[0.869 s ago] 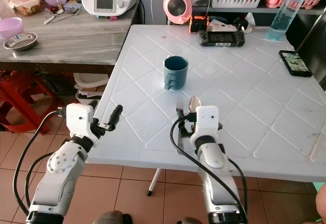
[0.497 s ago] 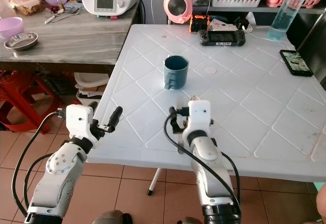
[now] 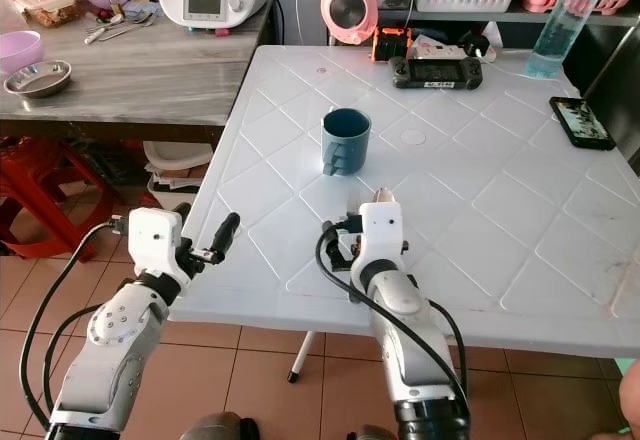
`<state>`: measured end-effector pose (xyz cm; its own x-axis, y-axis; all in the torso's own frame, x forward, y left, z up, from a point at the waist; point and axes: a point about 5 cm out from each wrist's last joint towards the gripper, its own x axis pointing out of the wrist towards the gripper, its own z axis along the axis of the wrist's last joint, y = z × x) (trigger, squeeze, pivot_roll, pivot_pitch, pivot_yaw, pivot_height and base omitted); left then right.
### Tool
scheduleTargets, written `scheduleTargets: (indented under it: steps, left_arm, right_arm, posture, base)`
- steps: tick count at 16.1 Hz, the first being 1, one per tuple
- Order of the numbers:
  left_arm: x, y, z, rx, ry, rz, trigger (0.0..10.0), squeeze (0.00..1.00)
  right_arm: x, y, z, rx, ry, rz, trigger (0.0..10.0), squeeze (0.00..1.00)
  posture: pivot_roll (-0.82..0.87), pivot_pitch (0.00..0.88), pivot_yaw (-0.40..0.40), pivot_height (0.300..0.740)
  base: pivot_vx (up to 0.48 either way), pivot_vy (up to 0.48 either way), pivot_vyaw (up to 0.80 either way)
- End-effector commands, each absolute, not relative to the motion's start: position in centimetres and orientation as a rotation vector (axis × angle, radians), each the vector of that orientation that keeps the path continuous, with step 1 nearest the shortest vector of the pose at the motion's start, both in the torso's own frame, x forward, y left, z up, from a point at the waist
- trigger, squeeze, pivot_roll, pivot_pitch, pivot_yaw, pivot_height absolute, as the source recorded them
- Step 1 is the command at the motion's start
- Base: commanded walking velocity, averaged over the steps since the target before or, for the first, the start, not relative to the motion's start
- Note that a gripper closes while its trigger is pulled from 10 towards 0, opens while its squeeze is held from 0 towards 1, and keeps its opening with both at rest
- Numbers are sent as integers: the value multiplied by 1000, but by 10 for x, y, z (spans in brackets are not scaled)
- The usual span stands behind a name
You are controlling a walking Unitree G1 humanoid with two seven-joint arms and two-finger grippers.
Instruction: Setting the table
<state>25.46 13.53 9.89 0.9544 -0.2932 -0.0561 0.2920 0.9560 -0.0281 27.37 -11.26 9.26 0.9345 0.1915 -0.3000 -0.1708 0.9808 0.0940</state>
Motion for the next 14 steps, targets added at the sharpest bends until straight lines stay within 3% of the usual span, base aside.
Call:
scheduleTargets:
  steps: [1,3,4,5,9,13,14]
  left_arm:
    - [252,135,100,-12,65,-311,10000,0]
    - [251,134,100,-12,68,-312,10000,0]
    - [251,134,100,-12,69,-313,10000,0]
    - [251,134,100,-13,70,-315,10000,0]
    - [251,134,100,-13,76,-320,10000,0]
    - [250,131,99,-23,92,-350,10000,0]
    - [250,130,98,-24,94,-352,10000,0]
  right_arm:
    - [278,-107,95,88,323,205,10000,0]
    - [281,-105,93,115,340,187,10000,0]
    - [282,-105,92,127,348,180,8392,0]
    - [281,-104,91,137,365,171,4824,0]
    - [278,-105,83,157,427,149,4314,0]
    - [280,-112,75,123,499,124,1608,0]
    - [280,-112,73,123,515,133,1451,0]
  posture:
    - [13,3,8,740]
    - [15,9,9,740]
    - [16,10,11,740]
    - [17,11,10,740]
    - [16,19,11,740]
    - [16,21,16,740]
    - [14,22,16,740]
  base:
    - [0,0,0]
    - [0,0,0]
    - [0,0,0]
    - [0,0,0]
    - [0,0,0]
    - [0,0,0]
    - [0,0,0]
